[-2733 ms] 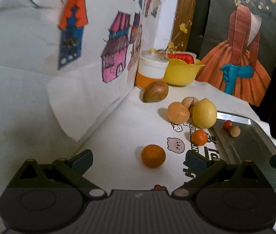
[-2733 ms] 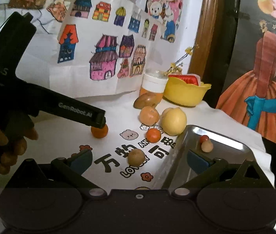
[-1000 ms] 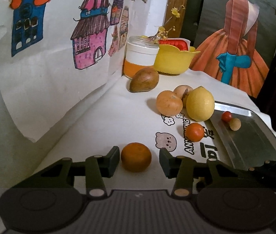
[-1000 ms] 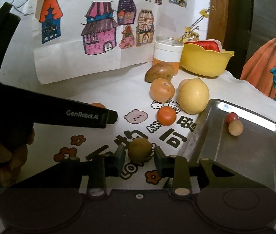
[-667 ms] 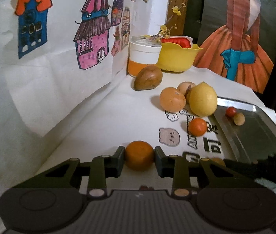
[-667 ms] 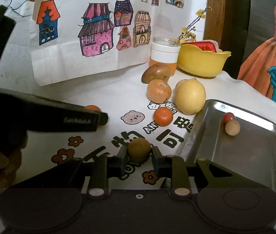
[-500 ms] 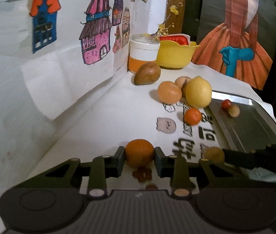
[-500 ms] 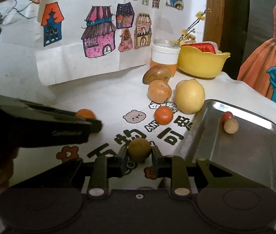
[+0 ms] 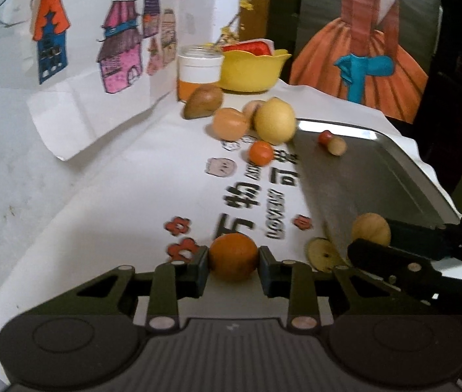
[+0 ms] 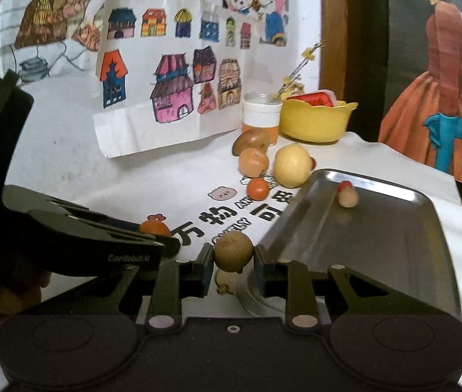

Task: Organize fruits
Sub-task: 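Carry the tangerine and the brown fruit over the metal tray with both tools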

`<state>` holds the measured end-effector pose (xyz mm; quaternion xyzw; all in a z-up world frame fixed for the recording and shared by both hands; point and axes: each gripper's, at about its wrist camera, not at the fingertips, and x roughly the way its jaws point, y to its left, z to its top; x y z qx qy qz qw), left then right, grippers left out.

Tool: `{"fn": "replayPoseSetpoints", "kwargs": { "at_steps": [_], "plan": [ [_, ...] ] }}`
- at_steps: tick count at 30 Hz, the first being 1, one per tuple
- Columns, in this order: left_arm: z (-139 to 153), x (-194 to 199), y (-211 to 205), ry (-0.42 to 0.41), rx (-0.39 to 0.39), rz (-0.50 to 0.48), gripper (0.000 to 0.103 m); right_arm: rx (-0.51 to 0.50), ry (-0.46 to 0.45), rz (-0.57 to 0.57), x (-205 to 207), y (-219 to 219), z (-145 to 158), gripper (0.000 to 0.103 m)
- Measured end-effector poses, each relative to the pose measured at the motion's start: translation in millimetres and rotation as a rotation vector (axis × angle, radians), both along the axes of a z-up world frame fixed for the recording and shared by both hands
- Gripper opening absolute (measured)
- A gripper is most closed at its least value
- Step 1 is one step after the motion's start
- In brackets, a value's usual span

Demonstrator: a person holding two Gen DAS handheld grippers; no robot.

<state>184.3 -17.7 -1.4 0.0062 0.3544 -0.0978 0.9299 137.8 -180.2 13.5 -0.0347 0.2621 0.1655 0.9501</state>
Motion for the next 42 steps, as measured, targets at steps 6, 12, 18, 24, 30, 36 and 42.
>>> {"fn": "replayPoseSetpoints", "kwargs": {
  "at_steps": [6,12,18,24,30,36,42],
  "plan": [
    [5.4,-13.7,-22.5,0.001,-0.012,-0.038,0.034,0.023,-0.020,-0.054,-20.4,-27.0,4.3,0.028],
    [14.6,-17.6,-45.0,-0.021,-0.038,-0.054,0.034,0.024,-0.046,-0.126,-33.6,-56.3,7.6,0.028],
    [24.3,-6.1,-66.8,-0.037,-0.063,-0.064,0.034,0.034,-0.073,-0.198,-40.3,-85.4,9.7,0.028],
    [28.9,13.7,-88.8,-0.042,-0.071,-0.083,0.034,0.052,-0.104,-0.227,-34.8,-109.8,17.8,0.028],
    [31.8,43.5,-106.4,-0.040,-0.088,-0.079,0.034,-0.001,-0.151,-0.168,-11.8,-131.6,35.7,0.028],
    [35.0,78.3,-119.8,-0.058,-0.080,-0.069,0.034,-0.060,-0.180,-0.110,29.0,-146.5,44.0,0.028],
    [35.0,110.2,-122.9,-0.072,-0.077,-0.049,0.034,-0.074,-0.147,-0.064,77.8,-152.4,36.5,0.028]
  ]
}}
